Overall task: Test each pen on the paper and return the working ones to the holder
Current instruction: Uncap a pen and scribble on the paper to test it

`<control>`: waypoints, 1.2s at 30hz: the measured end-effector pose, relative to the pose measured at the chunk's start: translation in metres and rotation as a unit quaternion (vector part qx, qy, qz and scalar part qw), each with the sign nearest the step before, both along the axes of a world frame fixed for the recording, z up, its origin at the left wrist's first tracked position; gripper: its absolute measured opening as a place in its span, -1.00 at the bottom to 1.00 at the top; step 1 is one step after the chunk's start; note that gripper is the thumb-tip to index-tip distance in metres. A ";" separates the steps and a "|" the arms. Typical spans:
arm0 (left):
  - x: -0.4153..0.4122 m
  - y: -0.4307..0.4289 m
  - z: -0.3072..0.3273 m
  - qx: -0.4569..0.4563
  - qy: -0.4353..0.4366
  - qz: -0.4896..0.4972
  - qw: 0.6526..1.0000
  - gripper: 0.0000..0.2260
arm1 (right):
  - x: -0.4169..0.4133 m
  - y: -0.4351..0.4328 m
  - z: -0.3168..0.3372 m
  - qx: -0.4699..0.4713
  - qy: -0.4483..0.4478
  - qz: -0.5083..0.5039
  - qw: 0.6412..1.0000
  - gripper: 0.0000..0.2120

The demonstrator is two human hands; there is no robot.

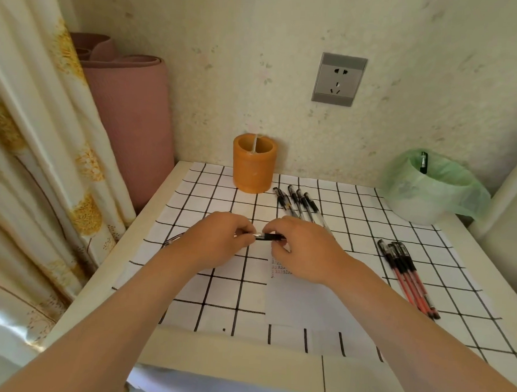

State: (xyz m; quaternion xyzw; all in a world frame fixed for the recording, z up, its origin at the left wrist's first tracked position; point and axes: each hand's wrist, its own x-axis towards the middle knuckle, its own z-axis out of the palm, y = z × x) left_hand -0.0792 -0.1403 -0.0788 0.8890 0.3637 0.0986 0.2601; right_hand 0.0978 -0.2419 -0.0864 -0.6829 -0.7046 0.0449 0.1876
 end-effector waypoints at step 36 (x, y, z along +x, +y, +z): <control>0.002 -0.008 -0.003 -0.027 0.059 -0.067 0.996 -0.93 | 0.010 -0.018 -0.004 -0.086 0.434 -0.084 0.893 -0.56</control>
